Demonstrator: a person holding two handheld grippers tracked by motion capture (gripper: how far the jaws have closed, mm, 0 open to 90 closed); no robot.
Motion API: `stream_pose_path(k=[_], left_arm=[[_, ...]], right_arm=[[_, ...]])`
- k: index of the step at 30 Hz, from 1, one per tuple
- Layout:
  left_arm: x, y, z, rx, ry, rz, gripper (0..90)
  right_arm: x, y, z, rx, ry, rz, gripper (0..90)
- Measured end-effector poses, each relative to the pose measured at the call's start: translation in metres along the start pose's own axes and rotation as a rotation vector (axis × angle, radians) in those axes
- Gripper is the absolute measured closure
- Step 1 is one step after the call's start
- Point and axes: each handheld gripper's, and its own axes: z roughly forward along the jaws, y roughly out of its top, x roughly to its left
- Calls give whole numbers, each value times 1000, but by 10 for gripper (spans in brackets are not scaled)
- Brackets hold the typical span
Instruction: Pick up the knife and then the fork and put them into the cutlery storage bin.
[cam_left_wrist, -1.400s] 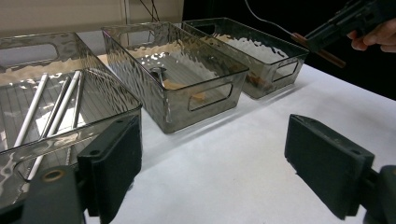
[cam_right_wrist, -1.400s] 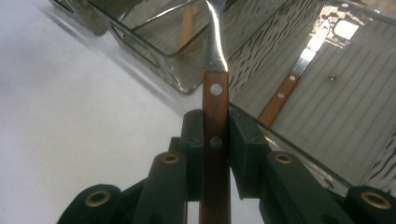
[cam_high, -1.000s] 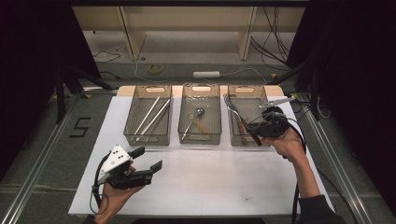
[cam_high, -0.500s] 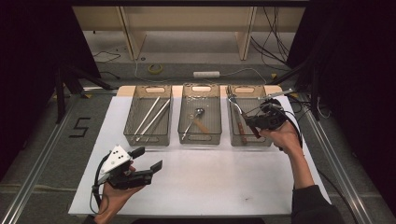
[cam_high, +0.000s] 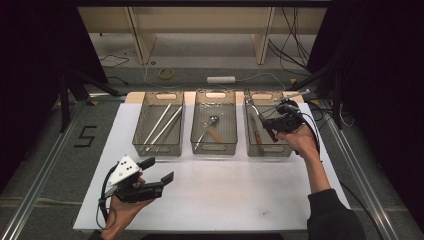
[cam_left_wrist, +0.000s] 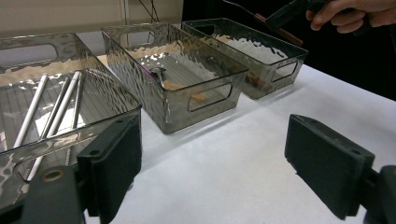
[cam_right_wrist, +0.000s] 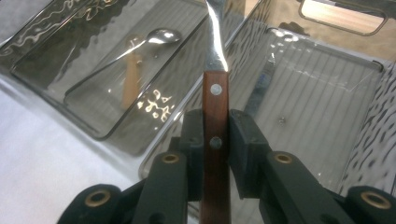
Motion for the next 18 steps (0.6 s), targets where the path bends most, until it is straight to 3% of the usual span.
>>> stream_pose_path(k=[18], left_arm=[[0,0,0,-1,0,-1,184]], right_arm=[[-19,3,17,22,-61,88,772]])
